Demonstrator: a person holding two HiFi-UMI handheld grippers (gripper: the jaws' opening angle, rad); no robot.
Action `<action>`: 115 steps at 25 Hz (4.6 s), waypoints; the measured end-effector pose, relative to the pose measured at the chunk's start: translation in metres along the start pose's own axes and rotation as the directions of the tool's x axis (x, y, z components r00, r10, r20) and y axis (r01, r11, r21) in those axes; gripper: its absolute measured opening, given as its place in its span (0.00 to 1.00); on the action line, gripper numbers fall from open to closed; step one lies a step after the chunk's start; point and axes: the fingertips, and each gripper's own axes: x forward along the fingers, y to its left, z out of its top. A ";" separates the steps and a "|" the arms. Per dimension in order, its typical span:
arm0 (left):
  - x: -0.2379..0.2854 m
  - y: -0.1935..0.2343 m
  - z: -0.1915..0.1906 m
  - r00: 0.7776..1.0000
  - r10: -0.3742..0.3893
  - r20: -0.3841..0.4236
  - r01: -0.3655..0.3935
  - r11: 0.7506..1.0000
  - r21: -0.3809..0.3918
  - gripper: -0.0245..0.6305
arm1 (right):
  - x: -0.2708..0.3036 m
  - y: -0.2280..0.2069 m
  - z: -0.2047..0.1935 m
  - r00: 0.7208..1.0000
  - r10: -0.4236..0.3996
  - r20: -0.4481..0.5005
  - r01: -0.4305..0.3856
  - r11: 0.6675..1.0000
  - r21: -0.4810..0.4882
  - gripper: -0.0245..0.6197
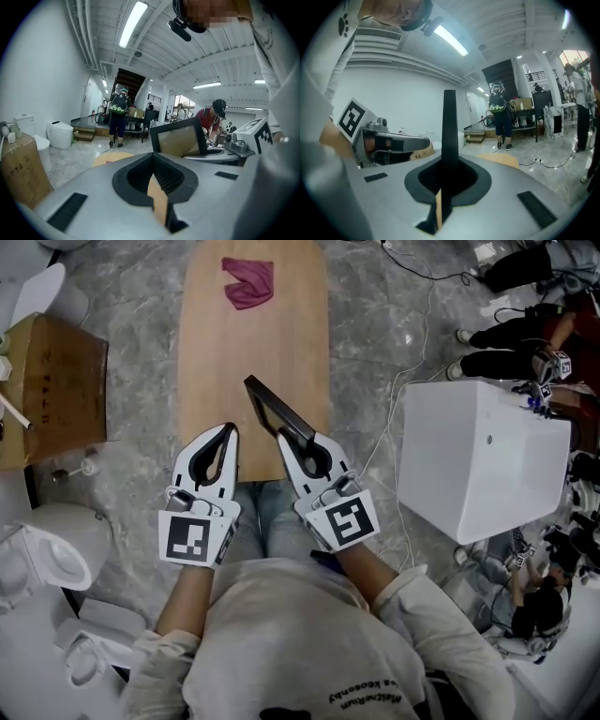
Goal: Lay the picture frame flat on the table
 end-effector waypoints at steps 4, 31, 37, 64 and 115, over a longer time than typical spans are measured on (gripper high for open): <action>-0.002 0.003 -0.015 1.000 -0.018 -0.006 0.018 1.000 0.006 0.05 | 0.002 0.002 -0.012 1.000 0.001 0.017 -0.001 1.000 0.013 0.06; 0.015 0.011 -0.126 0.988 -0.110 -0.107 0.109 0.994 -0.018 0.05 | 0.026 -0.009 -0.115 0.998 0.041 -0.048 -0.039 0.999 0.028 0.06; 0.016 0.009 -0.157 0.982 -0.136 -0.134 0.135 0.991 -0.021 0.05 | 0.032 -0.007 -0.150 0.995 0.043 -0.092 -0.038 0.998 0.055 0.06; 0.031 0.029 -0.246 0.961 -0.149 -0.232 0.146 0.989 -0.032 0.05 | 0.048 0.009 -0.231 0.976 0.185 -0.115 -0.168 0.975 0.143 0.06; 0.015 0.004 -0.324 0.736 -0.620 -0.273 0.440 0.744 -0.503 0.17 | 0.042 0.033 -0.297 0.868 0.479 -0.132 -0.377 0.807 0.455 0.17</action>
